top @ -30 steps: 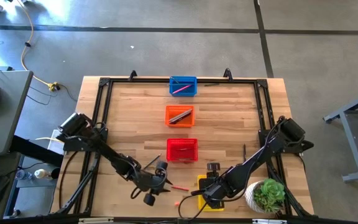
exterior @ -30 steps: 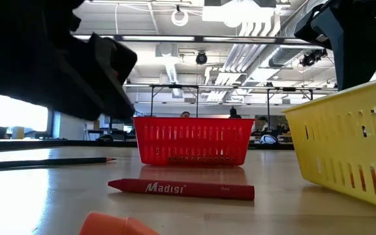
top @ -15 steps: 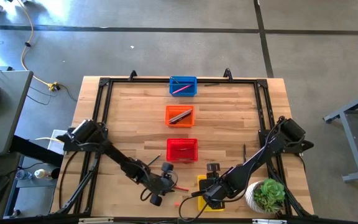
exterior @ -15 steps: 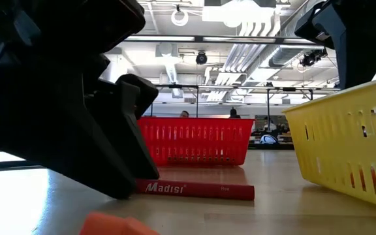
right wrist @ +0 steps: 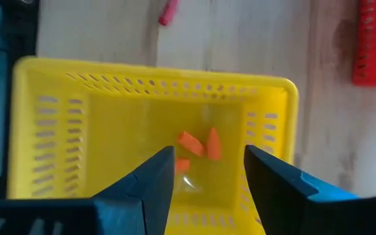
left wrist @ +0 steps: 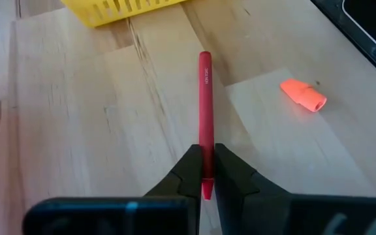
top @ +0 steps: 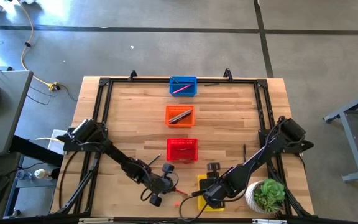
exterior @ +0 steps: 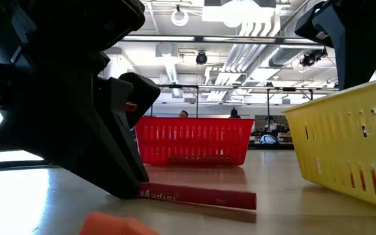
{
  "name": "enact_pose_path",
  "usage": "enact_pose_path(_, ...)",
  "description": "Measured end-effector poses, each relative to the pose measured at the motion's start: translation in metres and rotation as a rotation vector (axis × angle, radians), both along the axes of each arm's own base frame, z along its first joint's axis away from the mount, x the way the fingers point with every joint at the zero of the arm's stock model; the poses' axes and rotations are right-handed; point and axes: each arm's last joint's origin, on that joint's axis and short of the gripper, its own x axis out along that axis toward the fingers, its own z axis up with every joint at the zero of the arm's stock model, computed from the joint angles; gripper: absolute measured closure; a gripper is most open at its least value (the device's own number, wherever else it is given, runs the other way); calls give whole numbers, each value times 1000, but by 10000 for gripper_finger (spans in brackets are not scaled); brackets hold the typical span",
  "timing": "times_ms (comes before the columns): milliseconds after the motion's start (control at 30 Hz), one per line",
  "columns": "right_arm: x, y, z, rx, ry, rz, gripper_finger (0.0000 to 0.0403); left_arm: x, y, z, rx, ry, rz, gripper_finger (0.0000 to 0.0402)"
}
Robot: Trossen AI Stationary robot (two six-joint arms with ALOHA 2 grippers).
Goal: Sort crayons/erasers/pens/pencils in bins
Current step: Put the red crayon into the red bin
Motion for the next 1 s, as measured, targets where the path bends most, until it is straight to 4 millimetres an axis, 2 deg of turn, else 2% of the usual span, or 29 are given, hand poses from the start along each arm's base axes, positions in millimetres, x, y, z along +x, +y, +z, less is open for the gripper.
enact_pose_path(167,-9,-2,3,-76,23,20,265,-1,-1,5,13,-10,-12,397)
enact_pose_path(400,-26,1,25,-180,-84,51,390,-6,2,15,33,13,-5,399)
enact_pose_path(567,-34,4,34,-233,-181,84,378,-8,2,20,44,7,5,400)
enact_pose_path(800,-33,-5,21,-221,-239,128,400,-15,-4,31,43,-8,20,400)
enact_pose_path(1000,-34,-14,11,-228,-280,153,398,-18,-7,34,35,1,33,401)
